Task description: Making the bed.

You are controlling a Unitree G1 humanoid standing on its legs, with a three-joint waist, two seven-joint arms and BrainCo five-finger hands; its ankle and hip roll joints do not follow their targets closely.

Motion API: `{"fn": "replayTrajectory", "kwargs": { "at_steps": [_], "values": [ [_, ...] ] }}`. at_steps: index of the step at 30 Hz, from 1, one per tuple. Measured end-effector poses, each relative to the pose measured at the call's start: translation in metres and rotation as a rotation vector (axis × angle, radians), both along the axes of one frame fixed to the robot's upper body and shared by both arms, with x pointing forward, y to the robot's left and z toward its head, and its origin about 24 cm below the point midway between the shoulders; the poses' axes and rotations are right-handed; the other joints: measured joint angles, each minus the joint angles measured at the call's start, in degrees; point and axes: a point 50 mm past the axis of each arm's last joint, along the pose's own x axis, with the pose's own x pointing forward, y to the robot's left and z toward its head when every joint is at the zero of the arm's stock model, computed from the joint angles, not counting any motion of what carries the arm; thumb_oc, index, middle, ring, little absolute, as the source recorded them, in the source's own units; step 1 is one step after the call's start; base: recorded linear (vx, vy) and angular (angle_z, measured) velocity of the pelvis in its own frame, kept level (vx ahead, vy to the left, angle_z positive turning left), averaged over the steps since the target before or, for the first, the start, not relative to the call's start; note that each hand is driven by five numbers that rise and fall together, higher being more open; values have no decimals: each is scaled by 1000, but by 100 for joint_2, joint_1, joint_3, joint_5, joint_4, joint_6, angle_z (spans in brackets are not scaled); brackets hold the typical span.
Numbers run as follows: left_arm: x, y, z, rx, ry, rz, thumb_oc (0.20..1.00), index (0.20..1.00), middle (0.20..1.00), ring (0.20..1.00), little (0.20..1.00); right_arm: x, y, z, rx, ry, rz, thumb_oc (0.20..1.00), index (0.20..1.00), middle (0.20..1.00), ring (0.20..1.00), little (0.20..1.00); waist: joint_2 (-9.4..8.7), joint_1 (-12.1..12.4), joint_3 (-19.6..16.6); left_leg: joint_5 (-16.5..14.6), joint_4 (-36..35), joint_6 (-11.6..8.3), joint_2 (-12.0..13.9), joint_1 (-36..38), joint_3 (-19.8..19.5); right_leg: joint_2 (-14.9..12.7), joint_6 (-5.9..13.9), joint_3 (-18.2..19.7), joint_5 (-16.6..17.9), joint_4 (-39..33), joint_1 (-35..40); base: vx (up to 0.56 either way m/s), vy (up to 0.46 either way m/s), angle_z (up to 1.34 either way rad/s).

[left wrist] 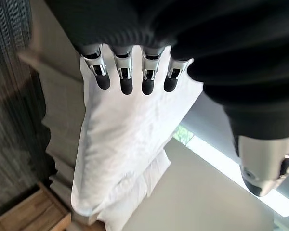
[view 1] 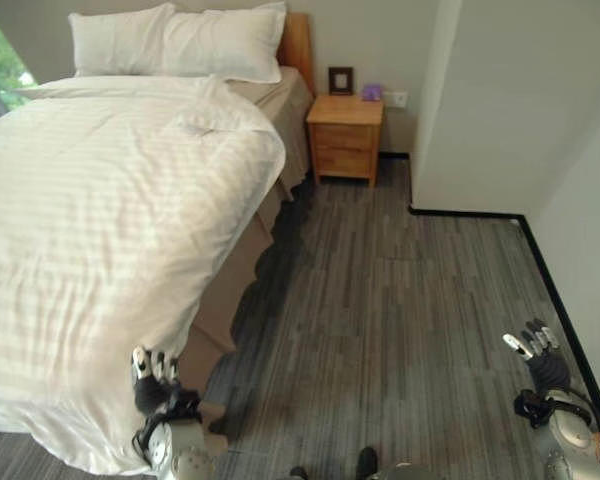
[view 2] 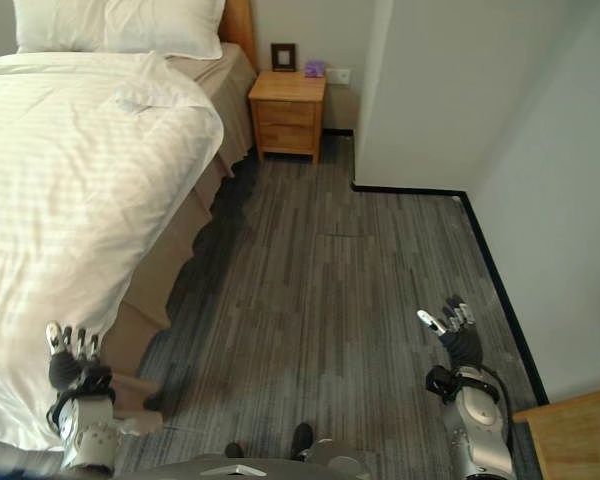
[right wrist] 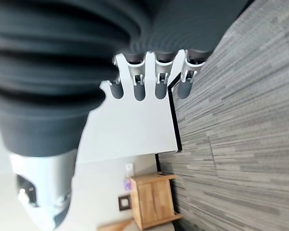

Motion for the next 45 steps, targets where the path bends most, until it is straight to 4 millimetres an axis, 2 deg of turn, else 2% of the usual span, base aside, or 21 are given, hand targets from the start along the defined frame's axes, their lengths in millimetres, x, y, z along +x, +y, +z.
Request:
{"fn": "replayTrajectory", "kwargs": {
  "at_steps": [3,6,8,9,12,14,15,23,25,30,38,41,43,45],
  "values": [
    [2,1,8,17,-41,-7,1000,1000,1000,1000,1000,-2,4,-3,2,19,26,1000,1000,1000,1000,1000,161,-82,-98,-104,-178,179,-28,140,26,5,28,61,43,19,25,-20,56,-10],
    [-6,6,2,6,-15,32,1000,1000,1000,1000,1000,0,10,-5,13,24,54,1000,1000,1000,1000,1000,149,-45,-123,-171,-169,312,-132,164,63,-83,78,156,75,66,7,-25,55,-10],
    [-14,10,-2,7,8,50,1000,1000,1000,1000,1000,1,10,-4,15,20,64,1000,1000,1000,1000,1000,112,-50,-136,-183,-165,355,-192,165,78,-144,92,185,76,110,-25,-16,49,-2],
    [-28,17,-6,14,33,92,1000,1000,1000,1000,1000,2,7,-1,11,4,57,1000,1000,1000,1000,1000,-54,69,-230,-225,-163,458,-292,155,185,-230,145,323,73,207,-117,12,19,4],
    [-8,-4,6,365,198,-312,1000,1000,1000,1000,1000,3,8,-3,13,40,92,1000,1000,1000,1000,1000,-40,152,-103,-225,-162,459,-269,153,195,-249,122,243,43,211,-99,19,8,8],
    [0,-21,10,435,200,-427,1000,1000,1000,1000,1000,3,11,-5,22,52,113,1000,1000,1000,1000,1000,13,232,-64,-225,-165,459,-272,154,190,-251,122,234,42,202,-93,17,7,1],
    [0,-23,9,438,205,-437,1000,1000,1000,1000,1000,4,11,-5,24,54,120,1000,1000,1000,1000,1000,25,239,-54,-225,-166,459,-271,155,183,-252,124,218,39,200,-85,18,15,5],
    [-3,-12,10,448,236,-373,1000,1000,1000,1000,1000,9,14,-4,-31,80,198,1000,1000,1000,1000,1000,-47,306,47,-223,-165,468,-252,163,145,-251,147,129,32,129,-6,24,12,5],
    [-3,-10,11,452,244,-356,1000,1000,1000,1000,1000,17,19,3,-35,50,220,1000,1000,1000,1000,1000,-56,393,53,-230,-173,475,-257,160,142,-251,153,130,38,95,2,31,42,0],
    [-3,-8,12,455,247,-340,1000,1000,1000,1000,1000,32,31,14,-37,-10,273,1000,1000,1000,1000,1000,-53,432,53,-210,-170,454,-269,163,154,-255,170,127,47,59,7,30,43,1],
    [-6,6,16,455,261,-253,1000,1000,1000,1000,1000,34,32,19,-36,-39,262,1000,1000,1000,1000,1000,-51,512,59,-247,-168,503,-312,190,190,-274,235,181,56,11,7,46,87,-3],
    [-3,12,22,472,245,-217,1000,1000,1000,1000,1000,33,29,20,-45,-40,243,1000,1000,1000,1000,1000,-76,513,112,-284,-153,599,-398,175,278,-388,424,280,-110,588,-274,0,134,-12],
    [6,15,29,491,227,-205,1000,1000,1000,1000,1000,36,30,21,-47,-50,246,1000,1000,1000,1000,1000,-83,498,333,-354,-70,720,-444,178,339,-539,625,336,-166,1596,-730,42,134,-17],
    [12,18,36,514,207,-199,1000,1000,1000,1000,1000,35,31,20,-43,-48,245,1000,1000,1000,1000,1000,-110,435,526,-457,134,815,-462,157,373,-689,885,317,-1,2415,-1118,114,63,-14]
  ]
}}
